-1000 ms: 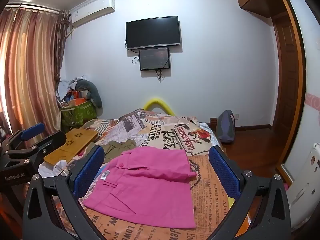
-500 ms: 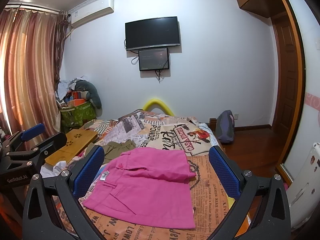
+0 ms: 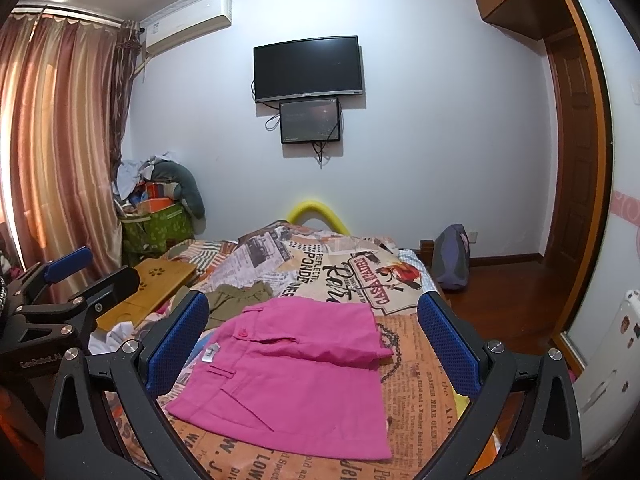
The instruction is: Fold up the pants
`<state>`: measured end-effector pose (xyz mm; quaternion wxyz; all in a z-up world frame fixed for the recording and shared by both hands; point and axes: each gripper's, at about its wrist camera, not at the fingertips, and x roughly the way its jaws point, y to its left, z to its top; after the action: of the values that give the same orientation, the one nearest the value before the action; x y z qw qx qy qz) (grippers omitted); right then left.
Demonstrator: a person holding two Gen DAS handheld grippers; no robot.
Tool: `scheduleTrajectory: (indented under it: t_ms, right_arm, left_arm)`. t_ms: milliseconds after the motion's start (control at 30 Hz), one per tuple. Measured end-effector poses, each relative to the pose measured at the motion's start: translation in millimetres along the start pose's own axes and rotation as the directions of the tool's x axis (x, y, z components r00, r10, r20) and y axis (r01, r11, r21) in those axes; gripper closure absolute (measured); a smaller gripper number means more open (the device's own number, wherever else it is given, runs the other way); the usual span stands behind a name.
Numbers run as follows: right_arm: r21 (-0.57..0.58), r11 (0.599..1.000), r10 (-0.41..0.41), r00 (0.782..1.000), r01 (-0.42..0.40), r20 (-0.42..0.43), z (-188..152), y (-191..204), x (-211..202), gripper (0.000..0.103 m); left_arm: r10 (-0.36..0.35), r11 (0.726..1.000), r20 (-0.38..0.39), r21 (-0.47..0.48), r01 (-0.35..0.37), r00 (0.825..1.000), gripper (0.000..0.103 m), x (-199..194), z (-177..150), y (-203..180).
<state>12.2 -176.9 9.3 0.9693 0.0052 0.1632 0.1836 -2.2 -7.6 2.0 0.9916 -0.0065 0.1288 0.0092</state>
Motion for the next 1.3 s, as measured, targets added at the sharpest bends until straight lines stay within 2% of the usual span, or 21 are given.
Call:
scheduleTrajectory:
  t_ms: [1300]
  right_arm:
    - [-0.006,1.0,0.006,1.0,-0.006,-0.001,-1.0,5.7,1.3,0.0]
  left_arm:
    - [-0.002,1.0,0.007,-0.012,0.002,1.0,0.0,1.9,-5.3,7.0]
